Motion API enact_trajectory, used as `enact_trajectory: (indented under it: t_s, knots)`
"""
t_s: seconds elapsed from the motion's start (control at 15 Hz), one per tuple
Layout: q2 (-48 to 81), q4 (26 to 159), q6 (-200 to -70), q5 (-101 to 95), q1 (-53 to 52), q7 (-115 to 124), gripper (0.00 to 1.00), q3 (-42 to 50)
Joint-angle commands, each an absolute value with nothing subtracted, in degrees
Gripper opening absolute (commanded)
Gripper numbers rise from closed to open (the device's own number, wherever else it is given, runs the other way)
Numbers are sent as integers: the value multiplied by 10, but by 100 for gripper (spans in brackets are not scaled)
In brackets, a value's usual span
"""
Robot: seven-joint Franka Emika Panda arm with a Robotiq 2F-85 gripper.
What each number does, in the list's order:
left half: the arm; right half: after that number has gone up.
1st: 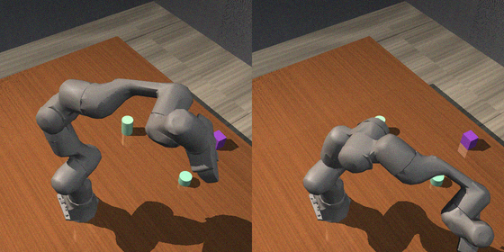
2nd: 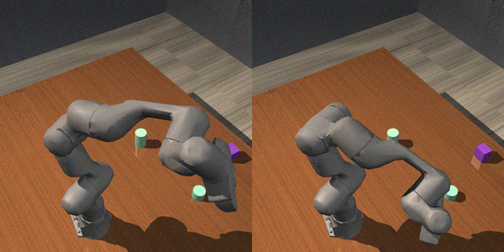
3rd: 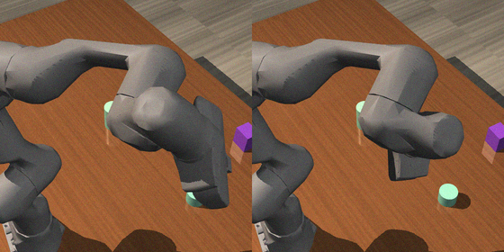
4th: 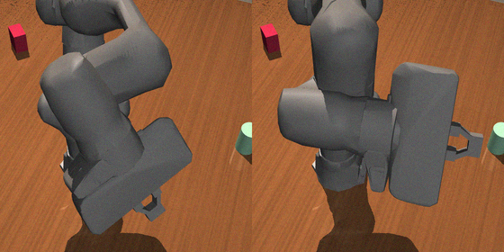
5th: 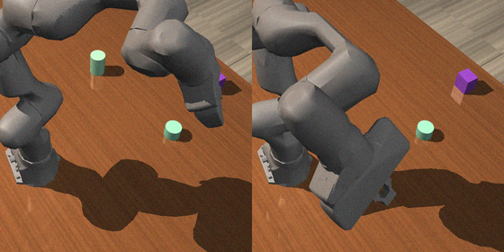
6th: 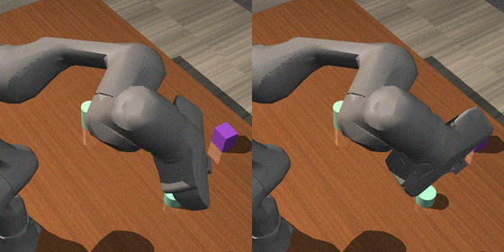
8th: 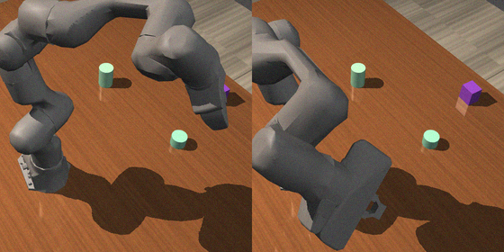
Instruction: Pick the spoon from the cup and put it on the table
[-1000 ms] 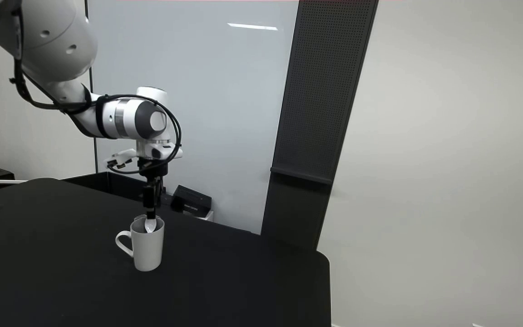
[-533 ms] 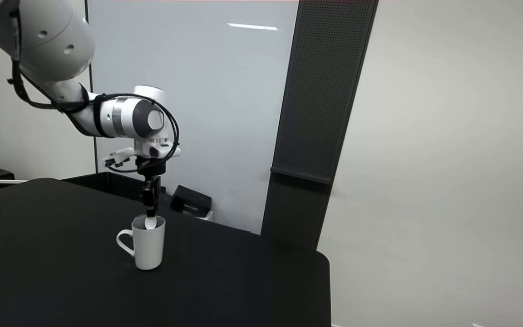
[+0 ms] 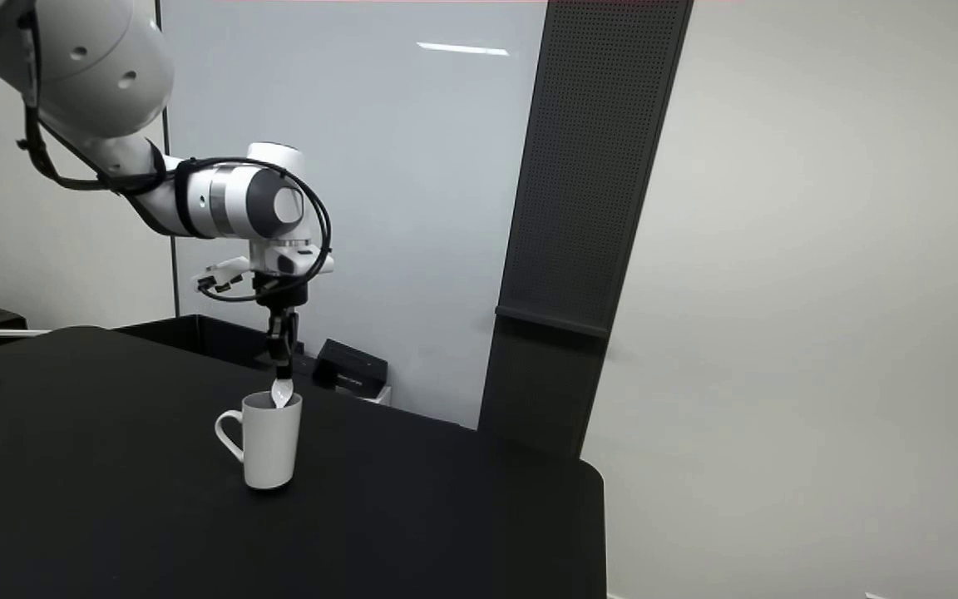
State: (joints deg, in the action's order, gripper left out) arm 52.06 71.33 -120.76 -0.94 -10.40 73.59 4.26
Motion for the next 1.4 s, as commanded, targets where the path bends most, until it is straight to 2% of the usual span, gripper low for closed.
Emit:
enact_trajectory:
  t_s: [0.0,1.33]
  knots:
    - [524,673,-1181,-7,-112,755,1,48]
    - [513,557,-1047,-62,-96,756,1,86]
